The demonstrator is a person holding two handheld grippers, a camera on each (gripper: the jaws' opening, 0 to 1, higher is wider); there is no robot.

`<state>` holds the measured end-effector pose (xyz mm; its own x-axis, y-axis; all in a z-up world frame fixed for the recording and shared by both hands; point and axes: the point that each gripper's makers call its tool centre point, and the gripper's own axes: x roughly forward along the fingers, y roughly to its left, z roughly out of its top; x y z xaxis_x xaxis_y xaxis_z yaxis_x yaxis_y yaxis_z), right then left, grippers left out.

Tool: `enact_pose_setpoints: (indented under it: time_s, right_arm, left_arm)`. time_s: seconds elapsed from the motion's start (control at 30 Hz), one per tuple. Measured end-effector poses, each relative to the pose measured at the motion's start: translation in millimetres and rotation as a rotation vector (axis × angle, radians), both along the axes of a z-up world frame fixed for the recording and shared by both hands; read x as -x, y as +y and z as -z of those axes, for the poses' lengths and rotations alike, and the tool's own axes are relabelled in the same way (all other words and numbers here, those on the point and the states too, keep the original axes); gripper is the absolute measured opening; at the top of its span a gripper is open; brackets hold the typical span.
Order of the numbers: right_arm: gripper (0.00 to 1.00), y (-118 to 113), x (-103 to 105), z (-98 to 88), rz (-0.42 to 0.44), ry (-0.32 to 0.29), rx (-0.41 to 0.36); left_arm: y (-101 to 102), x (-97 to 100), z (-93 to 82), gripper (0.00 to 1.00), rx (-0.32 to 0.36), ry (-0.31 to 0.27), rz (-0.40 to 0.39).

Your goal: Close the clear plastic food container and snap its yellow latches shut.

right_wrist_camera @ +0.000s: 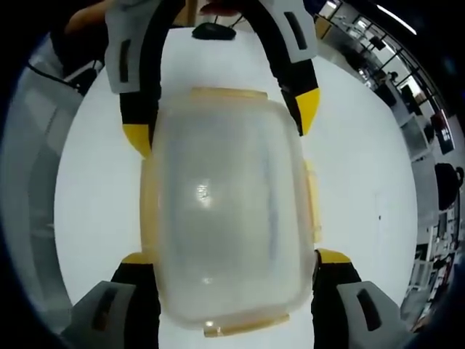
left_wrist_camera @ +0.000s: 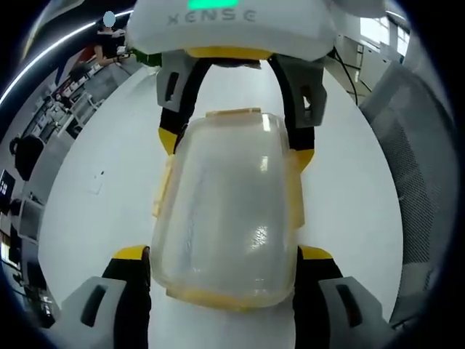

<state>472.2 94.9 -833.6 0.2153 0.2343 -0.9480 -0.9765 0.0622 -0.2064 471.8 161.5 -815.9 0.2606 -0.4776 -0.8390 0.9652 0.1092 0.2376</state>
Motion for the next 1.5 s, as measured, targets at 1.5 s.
enact_pose_setpoints:
  time_s: [1.5]
  right_arm:
    - [0.84, -23, 53, -35.4, 0.335, -0.033, -0.304]
  left_arm:
    - [22, 40.2, -30.9, 0.93, 0.237, -0.003, -0.322]
